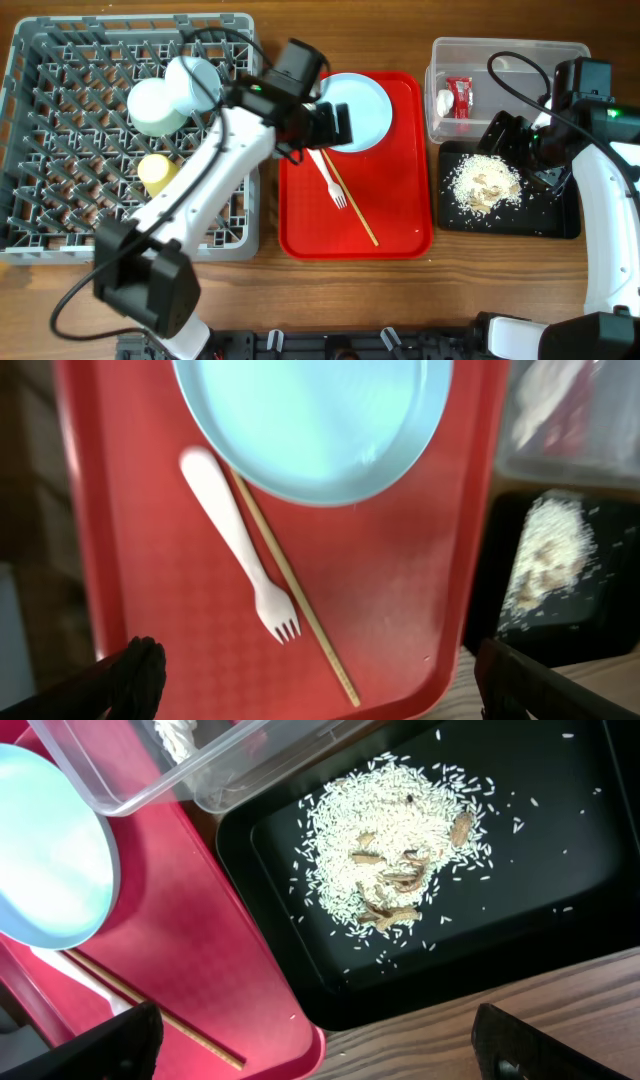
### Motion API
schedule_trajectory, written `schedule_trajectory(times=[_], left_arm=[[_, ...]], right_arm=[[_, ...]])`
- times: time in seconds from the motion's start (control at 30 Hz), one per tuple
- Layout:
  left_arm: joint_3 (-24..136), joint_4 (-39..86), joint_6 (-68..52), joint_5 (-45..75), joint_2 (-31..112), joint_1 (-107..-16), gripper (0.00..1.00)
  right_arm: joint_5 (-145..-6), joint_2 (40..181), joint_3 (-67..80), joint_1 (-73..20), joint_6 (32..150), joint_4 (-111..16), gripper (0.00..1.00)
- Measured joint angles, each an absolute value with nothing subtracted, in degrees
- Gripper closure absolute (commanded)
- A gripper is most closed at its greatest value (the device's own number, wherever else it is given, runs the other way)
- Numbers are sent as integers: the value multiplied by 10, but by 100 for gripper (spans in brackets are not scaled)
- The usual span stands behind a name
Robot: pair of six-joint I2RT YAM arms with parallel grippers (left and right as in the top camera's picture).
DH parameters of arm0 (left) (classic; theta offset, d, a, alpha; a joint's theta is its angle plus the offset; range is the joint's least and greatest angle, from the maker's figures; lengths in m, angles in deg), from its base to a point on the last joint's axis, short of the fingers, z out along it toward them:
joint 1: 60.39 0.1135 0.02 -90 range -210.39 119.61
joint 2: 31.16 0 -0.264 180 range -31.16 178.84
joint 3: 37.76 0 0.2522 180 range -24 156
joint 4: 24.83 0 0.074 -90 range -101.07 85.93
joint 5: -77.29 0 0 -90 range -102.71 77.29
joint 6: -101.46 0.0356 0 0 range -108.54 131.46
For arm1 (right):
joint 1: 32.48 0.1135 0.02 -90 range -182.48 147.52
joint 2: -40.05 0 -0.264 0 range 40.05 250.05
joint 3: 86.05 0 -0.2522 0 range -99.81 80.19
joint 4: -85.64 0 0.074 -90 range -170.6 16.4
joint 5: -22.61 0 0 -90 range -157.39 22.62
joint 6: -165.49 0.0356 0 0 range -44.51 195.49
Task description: Sort waste into correct bins and load items into the dishwasher rack
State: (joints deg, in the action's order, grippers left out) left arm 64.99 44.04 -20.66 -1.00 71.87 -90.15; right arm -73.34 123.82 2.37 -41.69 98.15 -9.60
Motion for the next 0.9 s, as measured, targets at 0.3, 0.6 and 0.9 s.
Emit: schedule_trajectory(times=[0.3,0.6,0.9], left_arm=[[596,438,-359,-47,772,-920,0],[527,381,-402,-94,778,-953,0],[497,369,-451,-120,778,-1006,1]], right_arm=[[-733,1238,24,-417,981,-94,0],[-733,1238,24,-417,981,-94,0],[-733,1238,24,-417,981,-94,0]])
